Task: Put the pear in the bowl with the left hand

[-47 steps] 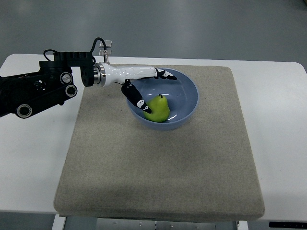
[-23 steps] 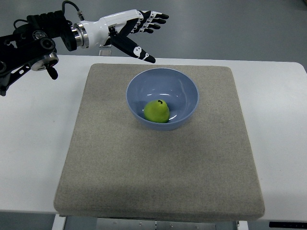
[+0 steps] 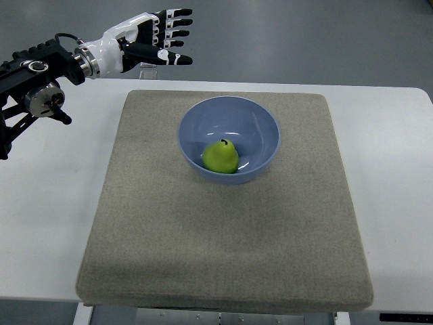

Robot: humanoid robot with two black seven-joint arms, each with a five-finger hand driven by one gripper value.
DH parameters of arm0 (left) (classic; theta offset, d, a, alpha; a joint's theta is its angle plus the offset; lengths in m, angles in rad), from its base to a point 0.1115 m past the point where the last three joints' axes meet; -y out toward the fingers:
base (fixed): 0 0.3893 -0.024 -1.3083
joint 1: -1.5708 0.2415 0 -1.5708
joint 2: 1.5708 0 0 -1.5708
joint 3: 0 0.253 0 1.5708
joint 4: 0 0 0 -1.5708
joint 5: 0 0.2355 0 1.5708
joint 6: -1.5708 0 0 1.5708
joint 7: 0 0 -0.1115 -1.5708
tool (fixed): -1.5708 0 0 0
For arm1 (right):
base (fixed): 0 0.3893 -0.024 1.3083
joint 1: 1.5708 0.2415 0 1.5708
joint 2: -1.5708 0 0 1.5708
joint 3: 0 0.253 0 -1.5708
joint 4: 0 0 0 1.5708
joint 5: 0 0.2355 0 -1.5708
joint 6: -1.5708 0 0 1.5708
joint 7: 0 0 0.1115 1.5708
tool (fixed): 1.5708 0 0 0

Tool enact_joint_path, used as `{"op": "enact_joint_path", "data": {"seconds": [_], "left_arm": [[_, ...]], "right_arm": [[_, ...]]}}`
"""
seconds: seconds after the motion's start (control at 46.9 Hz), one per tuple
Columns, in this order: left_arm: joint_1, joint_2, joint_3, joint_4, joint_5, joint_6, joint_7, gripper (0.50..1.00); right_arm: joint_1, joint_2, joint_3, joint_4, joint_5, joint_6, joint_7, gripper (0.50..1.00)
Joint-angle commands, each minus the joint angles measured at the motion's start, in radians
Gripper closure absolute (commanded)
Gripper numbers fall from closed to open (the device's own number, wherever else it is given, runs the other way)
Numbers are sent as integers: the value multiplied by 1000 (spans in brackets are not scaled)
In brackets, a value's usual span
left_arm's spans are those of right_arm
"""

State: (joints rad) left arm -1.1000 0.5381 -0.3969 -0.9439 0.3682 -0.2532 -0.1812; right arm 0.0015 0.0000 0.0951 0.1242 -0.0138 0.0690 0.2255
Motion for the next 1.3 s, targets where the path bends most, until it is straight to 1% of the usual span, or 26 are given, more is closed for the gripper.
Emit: {"op": "enact_joint_path", "data": {"seconds": [0.0,0.064,0.128,0.235,0.32,0.384,0.491,0.597,0.661,0.811,0.96,1.28], "left_arm": [[9,-1,-34,48,-29,-18,2,506],[12,3,-63,79,-96,-24,19,506],[22,3,-76,108,-193,-60,42,506],[25,5,-89,180,-356,-129,137,506],[29,22,-89,214,-455,-165,209,506],[49,28,-92,224,-492,-208,238,506],[77,31,-114,227,-551,-288,250,506],[103,37,-143,228,-594,-320,272,506],[108,37,-149,227,-606,-320,290,506],[112,37,-157,221,-650,-322,307,506],[132,37,-161,221,-689,-322,313,506],[175,46,-161,223,-689,-322,313,506]], "right_arm": [[0,0,0,0,0,0,0,574],[0,0,0,0,0,0,0,574],[0,0,0,0,0,0,0,574],[0,0,0,0,0,0,0,574],[0,0,0,0,0,0,0,574],[0,0,0,0,0,0,0,574],[0,0,0,0,0,0,0,574],[0,0,0,0,0,0,0,574],[0,0,0,0,0,0,0,574],[0,0,0,0,0,0,0,574],[0,0,0,0,2,0,0,574],[-9,0,0,0,5,8,0,574]]}}
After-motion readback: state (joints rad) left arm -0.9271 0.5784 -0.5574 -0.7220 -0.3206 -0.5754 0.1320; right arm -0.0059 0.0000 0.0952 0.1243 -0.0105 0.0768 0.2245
